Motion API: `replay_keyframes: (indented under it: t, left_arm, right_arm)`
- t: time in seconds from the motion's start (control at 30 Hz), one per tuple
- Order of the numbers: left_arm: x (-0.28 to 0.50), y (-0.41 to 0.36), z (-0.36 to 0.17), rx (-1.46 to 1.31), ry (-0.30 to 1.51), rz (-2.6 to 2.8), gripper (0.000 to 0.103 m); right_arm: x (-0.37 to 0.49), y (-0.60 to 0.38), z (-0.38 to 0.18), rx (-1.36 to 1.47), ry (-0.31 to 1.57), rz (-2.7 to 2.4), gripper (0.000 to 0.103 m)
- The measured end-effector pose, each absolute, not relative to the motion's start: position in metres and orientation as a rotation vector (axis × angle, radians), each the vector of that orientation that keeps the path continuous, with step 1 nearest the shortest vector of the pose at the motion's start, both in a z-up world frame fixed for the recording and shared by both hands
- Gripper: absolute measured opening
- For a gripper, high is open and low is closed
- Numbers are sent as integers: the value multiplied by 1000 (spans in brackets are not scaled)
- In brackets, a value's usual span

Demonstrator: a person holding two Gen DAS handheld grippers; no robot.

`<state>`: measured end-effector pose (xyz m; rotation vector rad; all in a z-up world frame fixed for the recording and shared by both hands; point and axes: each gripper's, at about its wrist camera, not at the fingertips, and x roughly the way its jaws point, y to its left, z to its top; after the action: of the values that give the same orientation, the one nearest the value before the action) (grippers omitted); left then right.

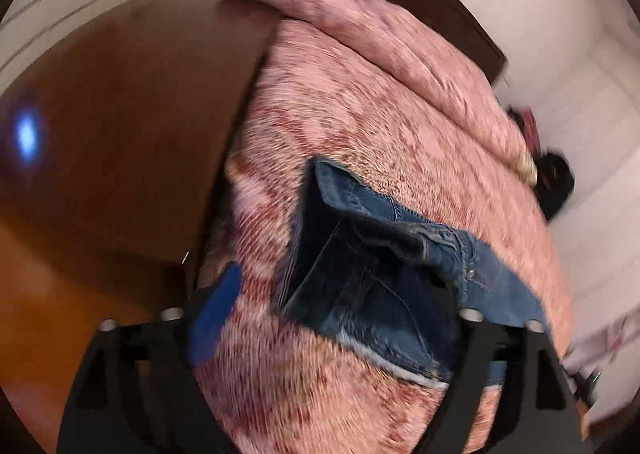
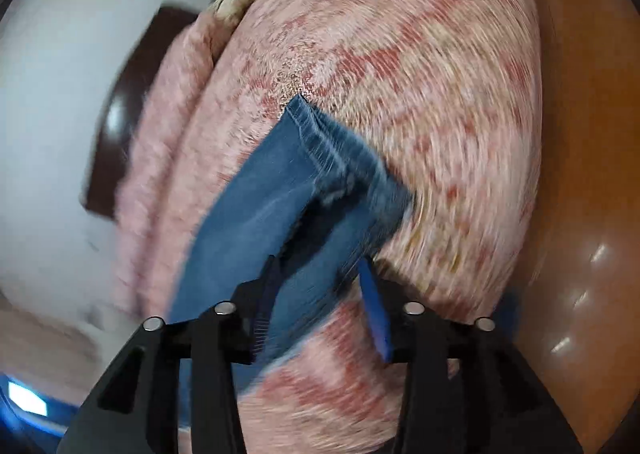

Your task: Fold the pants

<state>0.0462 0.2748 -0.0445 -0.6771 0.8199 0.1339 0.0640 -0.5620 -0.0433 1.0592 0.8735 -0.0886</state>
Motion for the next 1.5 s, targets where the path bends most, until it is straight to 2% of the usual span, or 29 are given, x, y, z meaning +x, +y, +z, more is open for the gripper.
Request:
replay_keyframes:
  t: [0.17, 0.5, 0.53, 0.57, 0.6, 0.83, 1.0, 1.07, 1.13, 1.17, 1.23, 1.37, 1.5]
  left_arm:
    - [10, 265, -46, -859, 773, 65, 92]
    - [7, 222, -56, -1036, 760, -62, 94]
    - [10, 222, -58, -1064, 751, -67, 94]
    - [12, 220, -58, -1079, 739, -69, 94]
    - [16, 220, -58, -1098, 717, -73, 94]
    - [43, 225, -61, -1204, 653, 13, 94]
    - [74, 219, -69, -1224, 663, 56, 93]
    - [91, 212, -80, -1221, 709, 69, 75]
    - [103, 209, -89, -1241, 746, 62, 41]
    - [109, 208, -90, -1237, 753, 69, 40]
    - [120, 207, -84, -1217, 763, 65, 18]
    - [143, 214, -66, -1225, 766, 49, 10]
    - [146, 220, -34, -1226, 618, -62, 9]
  right_arm:
    - [62, -560, -51, 1289, 776, -74, 41]
    - [114, -545, -69, 1282, 824, -75, 41]
    - [116, -544, -70, 1279, 815, -75, 22]
    - [115, -545, -73, 1255, 807, -87, 10]
    - [116, -542, -75, 1235, 814, -100, 3]
    - [115, -534, -91, 1222, 872, -88, 2]
    - [108, -548, -97, 1337, 876, -73, 2]
    - [110, -549, -98, 1341, 899, -80, 2]
    - [111, -547, -94, 1307, 909, -87, 2]
    - [115, -545, -89, 1258, 925, -91, 2]
    - [123, -542, -81, 1207, 959, -92, 1]
    - [153, -536, -35, 1193, 890, 7, 1]
    - [164, -535, 49, 1232, 546, 262, 1]
